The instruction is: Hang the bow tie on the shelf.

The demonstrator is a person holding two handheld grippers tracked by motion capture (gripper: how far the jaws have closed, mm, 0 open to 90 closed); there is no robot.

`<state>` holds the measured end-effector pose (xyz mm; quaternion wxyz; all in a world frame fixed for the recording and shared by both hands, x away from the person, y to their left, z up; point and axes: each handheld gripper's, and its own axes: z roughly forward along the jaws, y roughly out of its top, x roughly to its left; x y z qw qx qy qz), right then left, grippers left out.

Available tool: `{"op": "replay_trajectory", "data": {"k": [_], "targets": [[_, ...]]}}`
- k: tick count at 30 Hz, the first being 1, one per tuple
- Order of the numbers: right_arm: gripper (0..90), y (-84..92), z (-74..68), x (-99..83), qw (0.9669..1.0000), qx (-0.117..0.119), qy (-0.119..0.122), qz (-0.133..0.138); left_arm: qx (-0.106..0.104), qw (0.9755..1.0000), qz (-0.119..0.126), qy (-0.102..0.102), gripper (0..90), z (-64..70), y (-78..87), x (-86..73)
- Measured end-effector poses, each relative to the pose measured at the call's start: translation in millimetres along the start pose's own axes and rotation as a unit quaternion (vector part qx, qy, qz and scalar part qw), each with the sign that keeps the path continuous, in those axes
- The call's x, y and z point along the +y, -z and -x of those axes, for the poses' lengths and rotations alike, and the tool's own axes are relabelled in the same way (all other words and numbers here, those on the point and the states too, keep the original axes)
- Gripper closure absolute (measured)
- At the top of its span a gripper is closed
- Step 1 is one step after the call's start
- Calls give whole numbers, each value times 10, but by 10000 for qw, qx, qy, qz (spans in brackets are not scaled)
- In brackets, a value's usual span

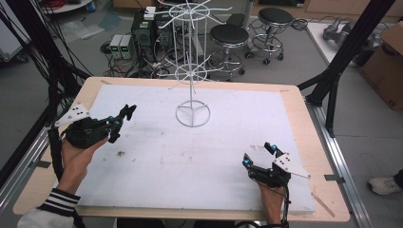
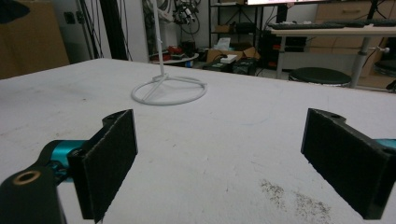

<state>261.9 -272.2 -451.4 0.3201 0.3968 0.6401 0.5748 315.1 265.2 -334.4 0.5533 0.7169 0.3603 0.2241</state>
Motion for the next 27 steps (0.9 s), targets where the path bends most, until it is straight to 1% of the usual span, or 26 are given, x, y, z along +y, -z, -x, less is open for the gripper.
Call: {"op": "replay_trajectory", "data": {"k": [3, 7, 9, 10, 11, 12, 13, 15, 16, 18, 19, 20, 21, 22, 23, 24, 25, 27], "targets": [[97, 2, 2, -1, 10000, 8, 1, 1, -22, 10000, 85, 3, 881, 22, -46, 70], [97, 2, 8, 0, 10000, 12, 12, 10, -40, 9999, 101, -37, 881, 45, -93, 135], [97, 3, 6, -1, 10000, 16, -1, 2, -53, 9998, 177, -4, 881, 57, -121, 187], [97, 2, 8, 0, 10000, 14, 13, 10, -53, 9998, 177, -4, 881, 57, -121, 187], [97, 3, 3, -1, 10000, 17, -10, 2, -66, 9997, 230, 46, 882, 63, -143, 224], [97, 3, 3, -1, 10000, 17, -10, 2, -66, 9997, 230, 46, 881, 63, -143, 224], [97, 2, 3, -1, 10000, 13, -10, 4, -59, 9997, 239, 7, 881, 77, -168, 266], [97, 2, 3, -1, 10000, 12, -9, 4, -72, 9996, 259, 10, 881, 87, -186, 289], [97, 2, 2, -1, 10000, 12, -10, 4, -78, 9996, 285, -23, 882, 112, -221, 355], [97, 2, 1, -1, 10000, 18, -6, 4, -103, 9995, 304, -47, 881, 133, -262, 421], [97, 3, 1, 0, 10000, 20, -9, 7, -103, 9995, 304, -47, 882, 133, -262, 421], [97, 2, 1, -1, 10000, 14, -7, 15, -138, 9994, 317, -72, 881, 154, -306, 491], [97, 2, 4, -1, 10000, 16, 4, 21, -138, 9994, 317, -72, 881, 154, -306, 491], [97, 2, 4, -1, 10000, 18, 3, 20, -166, 9992, 356, -52, 881, 165, -328, 523], [97, 3, 6, -1, 10000, 14, 6, 18, -184, 9991, 378, -74, 882, 182, -369, 578], [97, 3, 6, -1, 10000, 20, 6, 21, -184, 9991, 378, -74, 882, 182, -369, 578], [97, 2, 6, -1, 10000, 14, 8, 18, -221, 9990, 390, -74, 881, 199, -422, 636], [97, 3, 5, -1, 10000, 20, 3, 18, -209, 9990, 399, -80, 881, 211, -453, 666]]}}
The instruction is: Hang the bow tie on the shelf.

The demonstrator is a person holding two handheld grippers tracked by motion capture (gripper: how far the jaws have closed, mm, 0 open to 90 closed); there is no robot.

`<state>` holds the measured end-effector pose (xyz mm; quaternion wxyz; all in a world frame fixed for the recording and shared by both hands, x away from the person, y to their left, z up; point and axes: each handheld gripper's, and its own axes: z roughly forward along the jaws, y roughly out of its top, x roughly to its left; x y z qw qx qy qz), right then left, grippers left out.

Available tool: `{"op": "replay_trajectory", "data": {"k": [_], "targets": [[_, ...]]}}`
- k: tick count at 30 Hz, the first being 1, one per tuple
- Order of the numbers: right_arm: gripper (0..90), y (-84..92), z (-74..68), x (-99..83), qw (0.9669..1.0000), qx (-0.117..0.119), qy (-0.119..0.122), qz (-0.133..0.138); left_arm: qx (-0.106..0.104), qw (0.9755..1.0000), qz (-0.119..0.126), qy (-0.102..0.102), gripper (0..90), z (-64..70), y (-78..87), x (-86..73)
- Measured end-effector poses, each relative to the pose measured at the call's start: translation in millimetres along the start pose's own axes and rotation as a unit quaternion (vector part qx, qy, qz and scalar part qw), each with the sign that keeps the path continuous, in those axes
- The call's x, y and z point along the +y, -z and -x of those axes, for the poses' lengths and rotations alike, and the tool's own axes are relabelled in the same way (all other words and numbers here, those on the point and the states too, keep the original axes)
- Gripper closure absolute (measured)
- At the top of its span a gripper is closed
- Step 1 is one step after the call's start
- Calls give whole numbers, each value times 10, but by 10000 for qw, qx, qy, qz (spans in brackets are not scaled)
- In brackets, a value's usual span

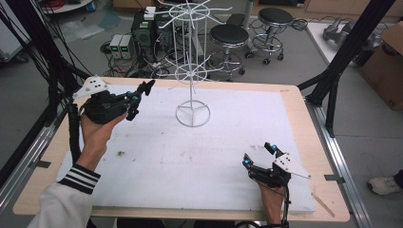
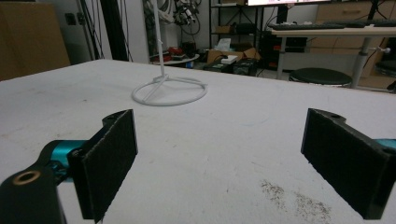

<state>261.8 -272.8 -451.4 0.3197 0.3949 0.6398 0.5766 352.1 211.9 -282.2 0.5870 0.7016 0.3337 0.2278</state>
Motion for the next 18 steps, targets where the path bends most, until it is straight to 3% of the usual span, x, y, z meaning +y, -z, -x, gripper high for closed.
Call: {"op": "replay_trajectory", "data": {"k": [13, 18], "targets": [[97, 0, 3, 0, 10000, -3, -33, 4, -25, 10000, 24, 0, 881, 65, -250, 160], [97, -2, 4, 1, 10000, -1, -8, 11, -48, 9999, 73, 132, 881, 93, -334, 152]]}}
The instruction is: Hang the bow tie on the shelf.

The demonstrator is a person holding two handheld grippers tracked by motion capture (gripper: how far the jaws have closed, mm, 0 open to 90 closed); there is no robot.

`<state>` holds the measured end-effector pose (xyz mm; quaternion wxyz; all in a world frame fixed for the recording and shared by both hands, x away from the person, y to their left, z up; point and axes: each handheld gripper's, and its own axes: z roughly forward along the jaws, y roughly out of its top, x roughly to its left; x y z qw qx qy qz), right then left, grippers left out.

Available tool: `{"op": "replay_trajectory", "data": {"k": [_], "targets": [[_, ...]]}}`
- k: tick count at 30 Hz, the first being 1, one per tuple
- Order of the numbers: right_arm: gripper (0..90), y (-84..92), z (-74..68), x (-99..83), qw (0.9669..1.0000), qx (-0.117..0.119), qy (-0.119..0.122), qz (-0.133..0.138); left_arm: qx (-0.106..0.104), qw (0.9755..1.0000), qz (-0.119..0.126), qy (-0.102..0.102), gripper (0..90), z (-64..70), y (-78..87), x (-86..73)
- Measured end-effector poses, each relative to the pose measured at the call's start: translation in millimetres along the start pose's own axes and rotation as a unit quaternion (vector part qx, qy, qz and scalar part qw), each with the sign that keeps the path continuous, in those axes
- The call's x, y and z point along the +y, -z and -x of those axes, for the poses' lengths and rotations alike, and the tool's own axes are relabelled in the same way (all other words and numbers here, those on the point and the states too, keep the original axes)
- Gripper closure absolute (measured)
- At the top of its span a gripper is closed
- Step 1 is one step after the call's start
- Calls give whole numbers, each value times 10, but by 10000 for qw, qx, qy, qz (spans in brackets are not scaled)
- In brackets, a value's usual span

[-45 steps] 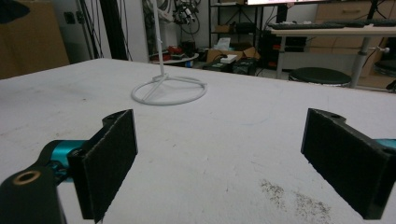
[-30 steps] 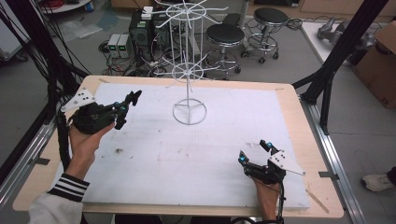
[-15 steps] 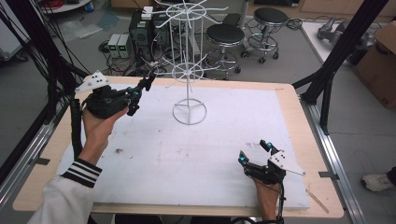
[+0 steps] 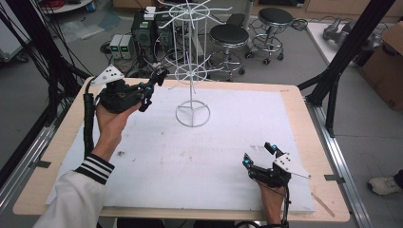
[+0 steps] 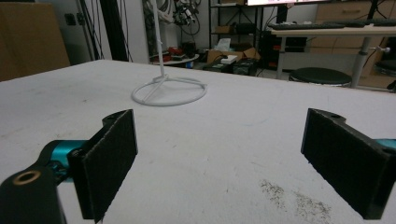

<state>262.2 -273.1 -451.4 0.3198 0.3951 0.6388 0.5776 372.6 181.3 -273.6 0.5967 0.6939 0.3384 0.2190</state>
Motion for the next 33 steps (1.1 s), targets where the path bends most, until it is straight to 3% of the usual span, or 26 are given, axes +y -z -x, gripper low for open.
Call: {"op": "replay_trajectory", "data": {"k": [8, 19, 33], "targets": [[97, 0, 0, -1, 10000, -16, 10, -5, 33, 10000, 72, -6, 882, 91, -189, 75], [97, -1, -3, -1, 10000, -8, 33, 14, -5, 9999, 82, 70, 882, 143, -350, 44], [97, 2, -1, -2, 10000, -10, 28, 5, -82, 9999, -82, -18, 881, 250, -501, -15]]}}
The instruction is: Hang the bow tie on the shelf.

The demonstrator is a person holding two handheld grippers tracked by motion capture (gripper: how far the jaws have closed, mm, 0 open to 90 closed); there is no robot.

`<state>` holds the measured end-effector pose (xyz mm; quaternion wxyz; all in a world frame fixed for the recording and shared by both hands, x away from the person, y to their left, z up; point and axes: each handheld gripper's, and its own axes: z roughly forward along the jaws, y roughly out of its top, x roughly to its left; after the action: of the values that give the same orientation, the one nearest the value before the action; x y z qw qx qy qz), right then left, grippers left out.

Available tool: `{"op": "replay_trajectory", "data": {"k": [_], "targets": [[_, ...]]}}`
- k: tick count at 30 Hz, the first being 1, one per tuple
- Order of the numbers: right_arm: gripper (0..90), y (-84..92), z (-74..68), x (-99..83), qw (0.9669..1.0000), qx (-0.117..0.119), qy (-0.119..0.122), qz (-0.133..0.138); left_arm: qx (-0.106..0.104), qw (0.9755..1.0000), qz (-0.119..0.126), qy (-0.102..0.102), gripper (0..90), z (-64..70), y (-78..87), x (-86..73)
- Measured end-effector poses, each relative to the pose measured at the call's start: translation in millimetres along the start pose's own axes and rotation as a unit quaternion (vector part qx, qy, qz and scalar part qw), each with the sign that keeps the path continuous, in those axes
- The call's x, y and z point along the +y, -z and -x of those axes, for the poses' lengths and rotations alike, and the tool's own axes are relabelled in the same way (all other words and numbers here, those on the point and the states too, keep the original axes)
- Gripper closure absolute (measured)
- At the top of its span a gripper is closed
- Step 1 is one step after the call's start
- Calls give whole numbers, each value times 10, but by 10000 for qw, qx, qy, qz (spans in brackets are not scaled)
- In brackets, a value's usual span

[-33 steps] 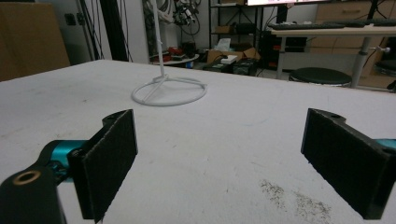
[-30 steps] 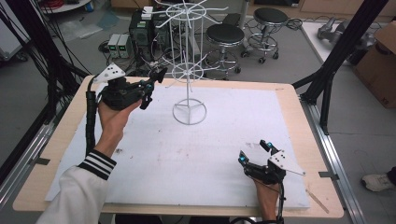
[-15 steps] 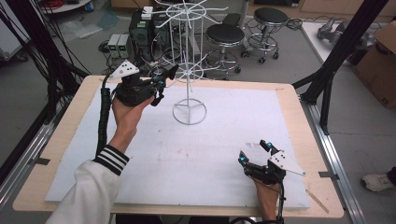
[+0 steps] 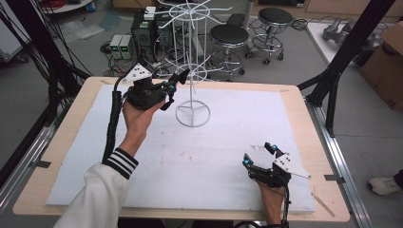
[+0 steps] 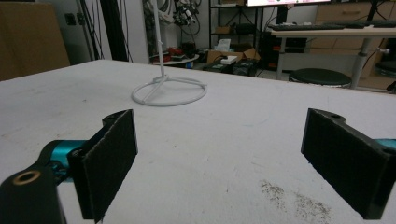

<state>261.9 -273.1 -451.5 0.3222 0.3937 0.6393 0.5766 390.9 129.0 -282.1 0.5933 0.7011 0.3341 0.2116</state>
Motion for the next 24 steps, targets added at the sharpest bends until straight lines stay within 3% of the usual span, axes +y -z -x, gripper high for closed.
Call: {"op": "replay_trajectory", "data": {"k": [7, 13, 24], "targets": [[97, 1, -3, -1, 10000, 1, -9, 1, 5, 9996, -182, -202, 881, 77, -71, -49], [97, 4, -4, -2, 10000, 10, -1, 10, 40, 9998, -137, -104, 881, 44, -56, -158], [97, 5, -4, -2, 10000, 3, -4, 8, 42, 9998, -110, -168, 881, 64, -41, -156]]}}
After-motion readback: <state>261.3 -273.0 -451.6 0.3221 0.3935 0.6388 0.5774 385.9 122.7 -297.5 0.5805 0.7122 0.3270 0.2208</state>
